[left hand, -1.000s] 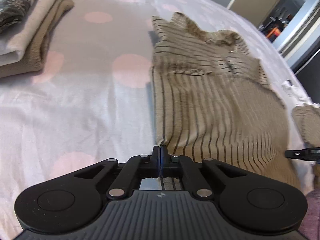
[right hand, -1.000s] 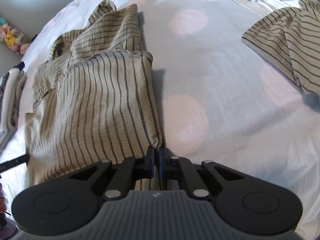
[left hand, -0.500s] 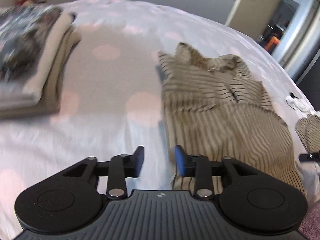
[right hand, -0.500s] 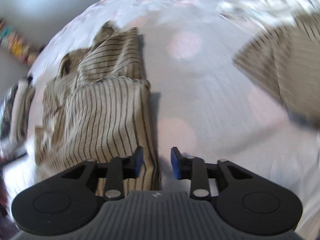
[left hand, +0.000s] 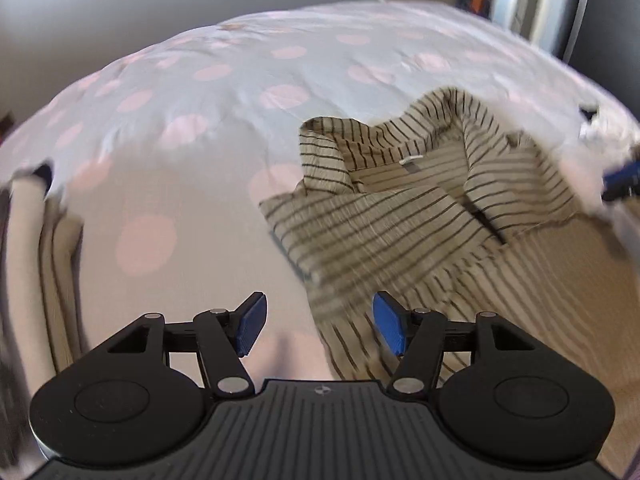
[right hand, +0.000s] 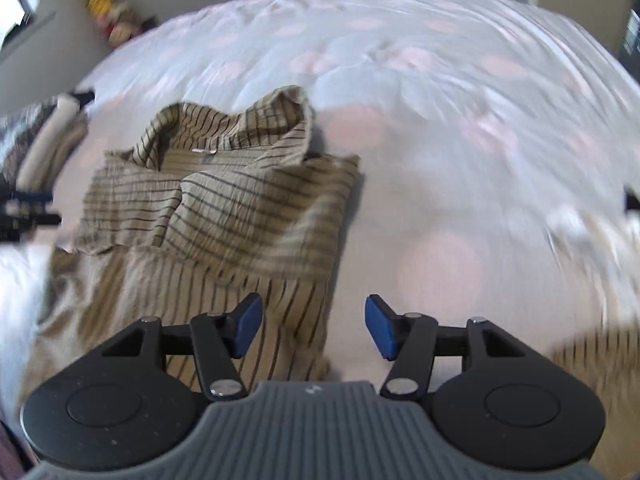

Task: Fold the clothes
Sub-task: 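Grasp the shirt edge with the left gripper while the right gripper grasps beside it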

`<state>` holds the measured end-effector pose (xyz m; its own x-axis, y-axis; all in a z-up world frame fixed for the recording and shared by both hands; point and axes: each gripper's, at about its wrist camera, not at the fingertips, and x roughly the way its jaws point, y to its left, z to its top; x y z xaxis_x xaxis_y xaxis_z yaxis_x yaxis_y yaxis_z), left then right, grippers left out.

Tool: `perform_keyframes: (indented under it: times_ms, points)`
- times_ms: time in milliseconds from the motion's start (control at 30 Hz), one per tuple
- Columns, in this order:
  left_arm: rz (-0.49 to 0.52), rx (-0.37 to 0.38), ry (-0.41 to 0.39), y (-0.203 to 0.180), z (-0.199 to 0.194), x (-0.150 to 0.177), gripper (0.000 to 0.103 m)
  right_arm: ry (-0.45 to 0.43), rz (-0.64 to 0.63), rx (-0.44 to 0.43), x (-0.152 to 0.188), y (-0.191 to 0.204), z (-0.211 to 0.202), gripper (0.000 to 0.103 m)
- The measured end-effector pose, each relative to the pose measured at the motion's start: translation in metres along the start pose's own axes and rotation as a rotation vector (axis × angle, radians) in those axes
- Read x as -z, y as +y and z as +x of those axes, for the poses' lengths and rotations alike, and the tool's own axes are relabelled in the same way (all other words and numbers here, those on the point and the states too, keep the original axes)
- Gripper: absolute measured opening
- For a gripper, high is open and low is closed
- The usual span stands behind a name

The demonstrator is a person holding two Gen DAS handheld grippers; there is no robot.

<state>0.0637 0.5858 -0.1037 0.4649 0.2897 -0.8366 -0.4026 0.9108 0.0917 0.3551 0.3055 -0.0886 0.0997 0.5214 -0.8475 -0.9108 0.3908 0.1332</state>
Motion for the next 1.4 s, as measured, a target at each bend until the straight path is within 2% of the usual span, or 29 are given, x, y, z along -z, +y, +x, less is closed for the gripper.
perform_keyframes:
  times_ms: [100,167,233,333,467,600,700,800,900,1033,1067,1133,1200,1233,1267,1300,1333,1400]
  points:
    - [0.129,-0.02,0.012,-0.003,0.016,-0.018,0.058,-0.028,-0.192,0.074,-0.02,0.012,0.012,0.061]
    - [0.202,-0.013,0.026,-0.005,0.027,-0.03,0.061,-0.073,-0.368,0.078,-0.03,0.022,0.02,0.078]
    - [0.27,-0.004,0.045,-0.006,0.039,-0.04,0.061,-0.084,-0.525,0.07,-0.04,0.029,0.029,0.083]
    - [0.358,0.037,0.082,-0.008,0.054,-0.051,0.062,-0.012,-0.611,0.04,-0.056,0.032,0.045,0.083]
    - [0.446,0.049,0.132,-0.012,0.077,-0.061,0.062,0.058,-0.723,0.031,-0.068,0.038,0.069,0.083]
    - [0.478,0.102,0.168,-0.005,0.096,-0.065,0.065,0.141,-0.768,0.024,-0.079,0.039,0.096,0.082]
    - [0.505,0.14,0.186,0.001,0.107,-0.066,0.08,0.191,-0.784,-0.003,-0.084,0.036,0.113,0.082]
    - [0.482,0.186,0.194,0.012,0.115,-0.066,0.087,0.215,-0.785,-0.051,-0.088,0.031,0.124,0.082]
    - [0.453,0.226,0.194,0.021,0.121,-0.065,0.091,0.234,-0.768,-0.098,-0.092,0.024,0.132,0.085]
    - [0.416,0.23,0.204,0.021,0.124,-0.065,0.091,0.234,-0.727,-0.121,-0.093,0.02,0.134,0.086]
    - [0.421,0.23,0.204,0.02,0.123,-0.065,0.086,0.231,-0.729,-0.121,-0.092,0.02,0.133,0.084]
    - [0.428,0.247,0.196,0.016,0.117,-0.065,0.067,0.225,-0.733,-0.123,-0.09,0.022,0.129,0.076]
    - [0.432,0.268,0.186,0.012,0.109,-0.064,0.03,0.214,-0.749,-0.125,-0.087,0.027,0.121,0.059]
    - [0.434,0.27,0.183,0.008,0.106,-0.063,0.025,0.209,-0.756,-0.126,-0.085,0.031,0.117,0.046]
    - [0.441,0.263,0.18,0.004,0.102,-0.061,0.016,0.207,-0.76,-0.13,-0.082,0.035,0.113,0.027]
    - [0.452,0.253,0.175,-0.001,0.099,-0.059,0.007,0.207,-0.756,-0.134,-0.081,0.038,0.109,0.018]
    - [0.462,0.24,0.17,-0.006,0.095,-0.058,0.006,0.205,-0.75,-0.133,-0.082,0.043,0.105,0.009]
    - [0.473,0.21,0.153,-0.014,0.084,-0.056,0.005,0.182,-0.758,-0.104,-0.076,0.05,0.094,0.008]
